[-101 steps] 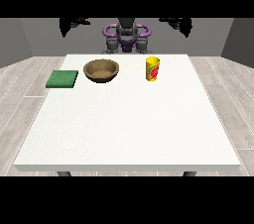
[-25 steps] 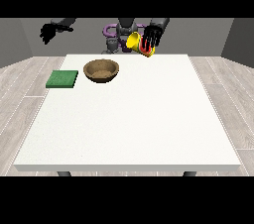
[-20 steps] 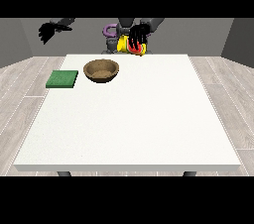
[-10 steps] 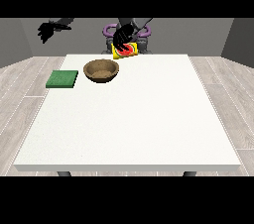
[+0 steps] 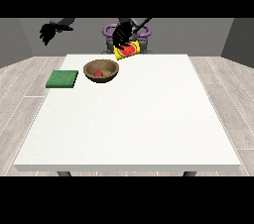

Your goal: Pick the cup and pour the ball into the bowl, then pick the bowl and place it on the pad

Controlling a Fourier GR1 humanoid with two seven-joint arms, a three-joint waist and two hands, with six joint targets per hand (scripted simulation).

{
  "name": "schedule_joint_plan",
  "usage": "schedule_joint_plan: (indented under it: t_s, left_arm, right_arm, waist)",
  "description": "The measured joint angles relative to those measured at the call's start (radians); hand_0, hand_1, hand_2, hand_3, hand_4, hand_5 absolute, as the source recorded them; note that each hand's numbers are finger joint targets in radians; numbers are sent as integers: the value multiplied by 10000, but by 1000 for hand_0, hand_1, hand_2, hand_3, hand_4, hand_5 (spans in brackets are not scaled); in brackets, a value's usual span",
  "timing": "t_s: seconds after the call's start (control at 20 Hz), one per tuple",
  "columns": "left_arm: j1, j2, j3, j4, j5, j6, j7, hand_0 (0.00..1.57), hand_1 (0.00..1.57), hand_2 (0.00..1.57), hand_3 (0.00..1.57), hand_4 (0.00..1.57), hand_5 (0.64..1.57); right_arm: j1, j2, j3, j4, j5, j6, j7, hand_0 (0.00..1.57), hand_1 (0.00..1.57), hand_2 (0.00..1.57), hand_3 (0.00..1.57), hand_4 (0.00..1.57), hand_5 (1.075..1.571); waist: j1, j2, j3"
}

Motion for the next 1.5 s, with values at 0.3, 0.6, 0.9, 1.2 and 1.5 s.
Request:
schedule_joint_plan:
  t_s: [0.3,0.6,0.9,1.2,1.5]
  left_arm:
    - [856,153,3055,-1199,2914,1827,453,1175,1175,1443,1274,1465,1170]
    - [2510,-263,5703,-2648,6726,3661,-121,0,0,0,0,0,1541]
    - [4106,-447,6817,-4469,11163,3762,-2185,0,0,0,0,0,1564]
    - [5631,-449,7131,-5552,13935,2174,-4726,0,0,0,0,0,1563]
    - [6271,-120,7492,-6072,14831,948,-5758,0,0,0,0,0,1565]
  right_arm:
    - [252,156,-144,-11,-51,-436,263,0,0,0,0,225,1565]
    - [389,446,-100,-250,-104,-544,158,0,0,0,0,331,1568]
    - [40,1206,262,-594,193,-1282,33,0,0,0,0,201,1571]
    - [32,2345,622,-715,685,-2645,-172,0,0,0,0,313,1569]
    - [-525,2691,568,201,783,-3376,-691,0,0,0,0,257,1567]
  waist:
    - [767,-69,-88]
    - [855,531,-196]
    - [889,1256,-172]
    - [1588,1563,-64]
    - [1916,1779,-14]
